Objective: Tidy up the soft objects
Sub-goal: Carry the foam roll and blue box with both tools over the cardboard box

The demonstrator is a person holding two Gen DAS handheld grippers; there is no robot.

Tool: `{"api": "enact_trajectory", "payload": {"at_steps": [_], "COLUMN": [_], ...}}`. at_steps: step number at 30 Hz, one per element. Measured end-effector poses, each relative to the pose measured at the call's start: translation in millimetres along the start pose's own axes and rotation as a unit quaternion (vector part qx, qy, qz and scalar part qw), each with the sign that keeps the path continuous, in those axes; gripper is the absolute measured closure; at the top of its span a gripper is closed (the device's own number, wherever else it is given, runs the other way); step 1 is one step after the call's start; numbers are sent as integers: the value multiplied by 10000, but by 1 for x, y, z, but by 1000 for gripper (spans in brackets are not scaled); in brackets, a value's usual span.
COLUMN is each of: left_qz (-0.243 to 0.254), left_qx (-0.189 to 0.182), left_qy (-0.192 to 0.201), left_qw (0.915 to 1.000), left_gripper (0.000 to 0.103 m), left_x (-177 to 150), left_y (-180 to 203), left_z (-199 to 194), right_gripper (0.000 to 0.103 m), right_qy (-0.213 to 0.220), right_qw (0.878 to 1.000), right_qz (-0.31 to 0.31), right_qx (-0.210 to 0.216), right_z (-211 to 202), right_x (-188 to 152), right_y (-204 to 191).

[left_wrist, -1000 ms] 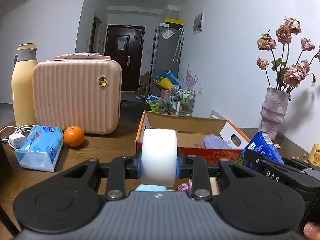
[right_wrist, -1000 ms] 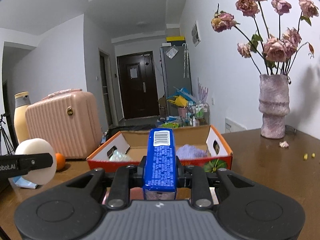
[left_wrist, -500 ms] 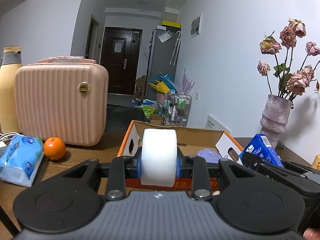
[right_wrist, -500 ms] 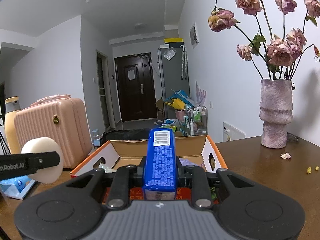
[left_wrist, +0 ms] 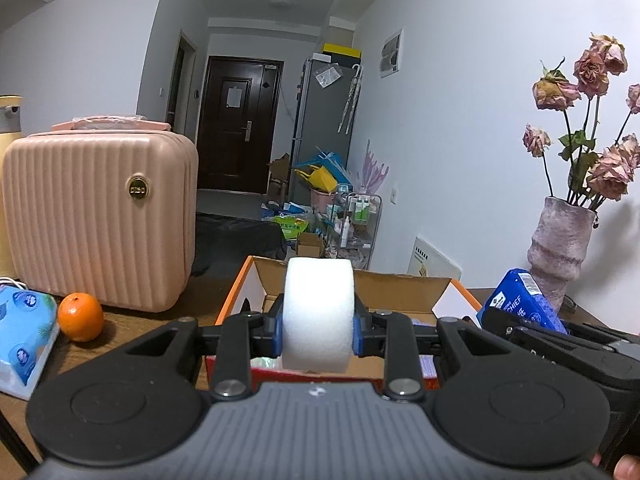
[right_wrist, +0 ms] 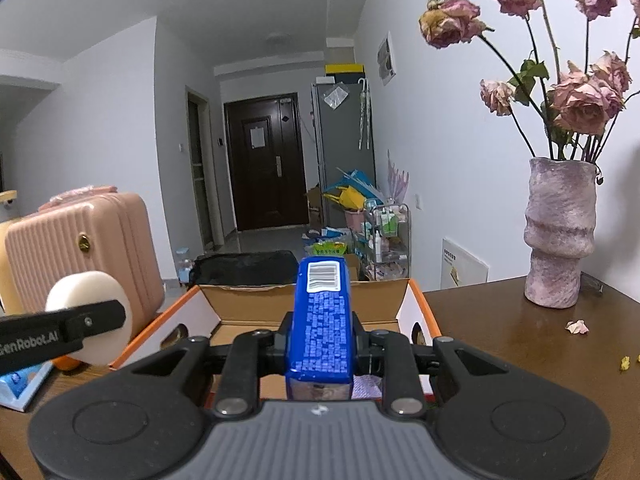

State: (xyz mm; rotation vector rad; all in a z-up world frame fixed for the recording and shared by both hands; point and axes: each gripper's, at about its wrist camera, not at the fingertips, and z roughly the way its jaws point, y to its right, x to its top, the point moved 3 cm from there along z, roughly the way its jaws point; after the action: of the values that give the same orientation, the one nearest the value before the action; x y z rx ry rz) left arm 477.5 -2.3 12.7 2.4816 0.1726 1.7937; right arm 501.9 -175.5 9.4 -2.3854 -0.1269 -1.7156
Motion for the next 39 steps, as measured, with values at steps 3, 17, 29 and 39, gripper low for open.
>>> {"api": "enact_trajectory", "payload": {"at_steps": [3, 17, 29, 39], "left_qz": [1, 44, 171, 244], "left_qx": [2, 86, 199, 406], "left_qy": [21, 4, -74, -364], "left_qw": [10000, 10000, 9996, 9982], "left_gripper": [73, 73, 73, 73], "left_x": [3, 11, 18, 9], "left_y": [1, 4, 9, 3], "left_z": [8, 45, 85, 112], "right_gripper": [80, 80, 80, 80], "right_qy": [-85, -400, -859, -1061], "right_qw": [10000, 9991, 9955, 9934], "right_qz": [-16, 33, -322, -256], "right_qx": [-30, -134, -257, -339], "right_z": [11, 45, 83, 104], "right_x": [4, 21, 23, 13], "right_y": [3, 16, 15, 23]}}
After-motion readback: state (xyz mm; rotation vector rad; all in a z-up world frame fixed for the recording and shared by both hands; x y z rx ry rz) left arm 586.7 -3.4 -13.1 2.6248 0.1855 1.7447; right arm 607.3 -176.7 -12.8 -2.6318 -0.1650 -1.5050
